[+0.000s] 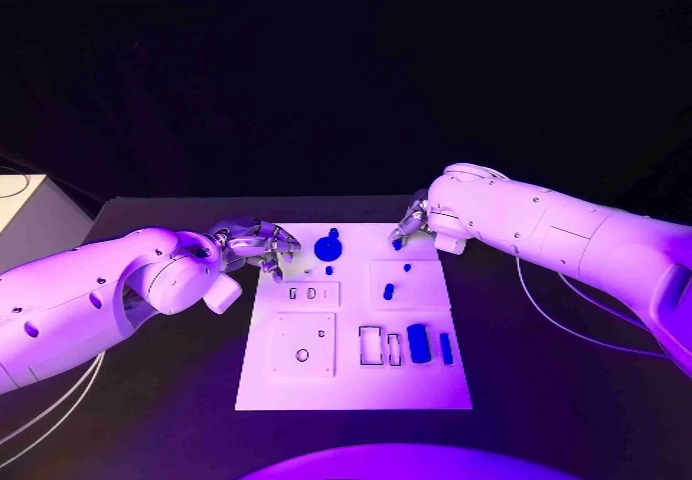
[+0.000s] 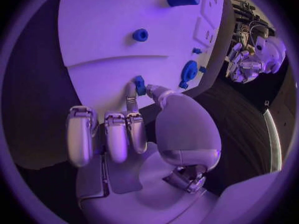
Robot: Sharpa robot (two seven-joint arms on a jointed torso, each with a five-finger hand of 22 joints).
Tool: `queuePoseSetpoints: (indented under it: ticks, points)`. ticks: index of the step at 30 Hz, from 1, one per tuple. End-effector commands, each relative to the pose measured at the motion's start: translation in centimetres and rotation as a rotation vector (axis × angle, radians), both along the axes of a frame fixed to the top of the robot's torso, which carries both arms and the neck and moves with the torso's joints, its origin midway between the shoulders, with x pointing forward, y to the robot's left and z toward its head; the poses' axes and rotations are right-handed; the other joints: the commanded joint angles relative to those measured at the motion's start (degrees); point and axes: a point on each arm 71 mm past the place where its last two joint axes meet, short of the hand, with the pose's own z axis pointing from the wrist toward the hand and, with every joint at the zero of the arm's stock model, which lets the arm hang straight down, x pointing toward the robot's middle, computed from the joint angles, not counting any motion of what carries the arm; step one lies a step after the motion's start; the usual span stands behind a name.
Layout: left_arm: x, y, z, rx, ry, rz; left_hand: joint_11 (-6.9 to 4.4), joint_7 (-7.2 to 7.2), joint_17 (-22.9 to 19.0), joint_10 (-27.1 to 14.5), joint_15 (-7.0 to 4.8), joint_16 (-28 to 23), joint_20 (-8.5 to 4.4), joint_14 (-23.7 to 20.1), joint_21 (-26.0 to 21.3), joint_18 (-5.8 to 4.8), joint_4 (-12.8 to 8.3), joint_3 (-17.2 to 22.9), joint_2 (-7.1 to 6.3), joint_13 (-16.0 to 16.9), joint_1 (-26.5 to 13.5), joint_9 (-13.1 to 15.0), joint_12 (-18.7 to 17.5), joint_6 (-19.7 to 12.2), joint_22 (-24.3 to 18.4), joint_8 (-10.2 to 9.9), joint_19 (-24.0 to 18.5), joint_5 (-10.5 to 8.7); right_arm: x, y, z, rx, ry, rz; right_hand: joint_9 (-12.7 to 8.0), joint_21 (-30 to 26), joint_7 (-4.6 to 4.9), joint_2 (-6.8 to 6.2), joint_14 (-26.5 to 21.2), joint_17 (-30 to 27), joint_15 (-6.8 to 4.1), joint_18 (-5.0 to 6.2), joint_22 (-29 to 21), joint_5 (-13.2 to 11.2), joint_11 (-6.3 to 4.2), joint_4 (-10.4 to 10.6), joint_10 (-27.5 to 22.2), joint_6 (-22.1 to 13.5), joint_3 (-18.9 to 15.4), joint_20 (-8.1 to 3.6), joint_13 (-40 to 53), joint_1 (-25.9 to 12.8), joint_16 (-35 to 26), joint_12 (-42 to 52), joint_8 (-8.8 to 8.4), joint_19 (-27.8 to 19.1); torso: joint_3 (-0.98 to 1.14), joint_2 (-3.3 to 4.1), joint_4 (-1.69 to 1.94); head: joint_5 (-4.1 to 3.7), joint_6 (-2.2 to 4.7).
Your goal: Assemble the parts on the task board
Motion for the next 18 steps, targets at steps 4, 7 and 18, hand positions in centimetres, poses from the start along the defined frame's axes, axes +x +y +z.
queuePoseSetpoints:
  ticks: [4, 7, 18]
  points:
    - [-0.06, -0.25, 0.08, -0.005, -0.001, -0.021, 0.12, 0.18, -0.18, -0.39, 0.07, -0.33, 0.23, -0.43, -0.36, 0.82, 0.07, -0.30, 0.09, -0.06, 0.67, -0.09, -0.22, -0.19, -0.07, -0.25, 0.24, 0.14, -0.04, 0.00, -0.29, -0.014, -0.042, 0.003, 0.63, -0.02, -0.25, -0.19, 6.07, 15.07, -0.45, -0.68, 6.29, 0.63, -0.40, -1.44, 6.10, -0.58, 0.89, -0.45, 15.06, 1.58, 0.24, 0.36, -0.22, 1.61, -0.05, -0.07, -0.03, 0.06, -0.06]
    - [-0.06, -0.22, 0.07, -0.005, 0.000, -0.021, 0.12, 0.18, -0.18, -0.39, 0.07, -0.33, 0.23, -0.43, -0.36, 0.82, 0.07, -0.30, 0.09, -0.06, 0.67, -0.09, -0.22, -0.19, -0.07, -0.25, 0.24, 0.14, -0.03, -0.04, -0.24, -0.011, -0.053, 0.005, 1.08, -0.06, -0.32, -0.21, 6.07, 15.07, -0.51, -0.68, 6.32, 1.05, -0.47, -2.65, 6.10, -0.66, 1.89, -0.50, 15.06, 2.82, 0.24, 0.36, -0.18, 1.61, -0.06, -0.08, -0.04, 0.06, -0.07]
    - [-0.06, -0.13, 0.07, -0.005, 0.000, -0.020, 0.13, 0.19, -0.21, -0.42, 0.08, -0.33, 0.24, -0.45, -0.38, 0.82, 0.06, -0.31, 0.14, -0.11, 0.78, -0.13, -0.21, -0.21, -0.08, -0.23, 0.25, 0.16, -0.57, 0.27, 0.67, 0.079, -0.198, 0.048, 3.06, -0.04, -0.58, 0.34, 6.07, 15.07, -0.74, -0.70, 6.58, 2.49, -0.73, -7.10, 6.10, -0.41, 6.55, -0.72, 15.06, 6.10, 0.24, 0.36, 0.31, 1.68, -0.03, -0.07, -0.05, 0.33, -0.11]
